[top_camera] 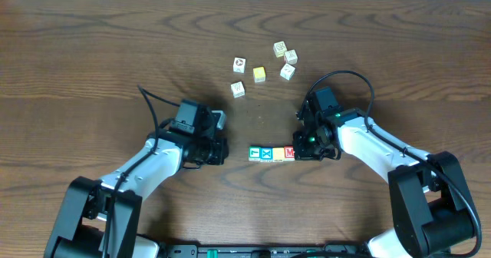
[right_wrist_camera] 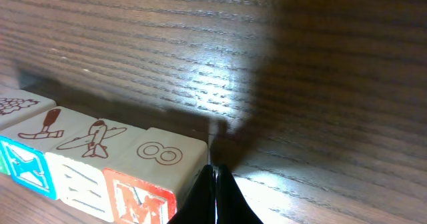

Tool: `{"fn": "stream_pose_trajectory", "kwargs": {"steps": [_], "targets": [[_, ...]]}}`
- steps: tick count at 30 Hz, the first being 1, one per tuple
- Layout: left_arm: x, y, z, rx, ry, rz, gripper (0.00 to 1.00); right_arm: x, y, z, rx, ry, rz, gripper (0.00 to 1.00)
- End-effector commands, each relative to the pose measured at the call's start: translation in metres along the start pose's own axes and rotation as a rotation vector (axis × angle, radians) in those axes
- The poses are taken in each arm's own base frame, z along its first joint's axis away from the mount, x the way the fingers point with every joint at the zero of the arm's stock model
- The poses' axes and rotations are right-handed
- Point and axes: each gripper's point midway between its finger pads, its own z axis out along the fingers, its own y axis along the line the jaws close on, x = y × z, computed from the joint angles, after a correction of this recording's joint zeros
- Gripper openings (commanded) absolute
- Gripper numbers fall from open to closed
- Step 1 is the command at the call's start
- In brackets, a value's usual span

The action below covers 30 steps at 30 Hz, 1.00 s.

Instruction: Lift 4 blocks

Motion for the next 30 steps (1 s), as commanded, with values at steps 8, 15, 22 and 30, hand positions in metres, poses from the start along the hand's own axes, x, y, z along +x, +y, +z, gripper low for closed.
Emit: {"fn": "stream_pose_trajectory", "kwargs": {"steps": [8,15,22,30], "targets": [[0.004,-0.031,0.012,0.053,0.0,0.054,0.07,0.004,-0.003,0.004,0.016,0.012,0.004,0.01],[0.005,-0.039,0.015,0.056,-0.004,0.078,0.07,0.003,0.001,0.005,0.015,0.007,-0.011,0.01],[0.004,-0.037,0.015,0.043,-0.008,0.062,0.08,0.0,-0.009,0.005,0.075,-0.012,-0.001,0.01],[0.003,-0.033,0.015,0.023,-0.015,0.047,0.08,0.003,-0.009,0.001,0.081,-0.003,0.002,0.01]]}}
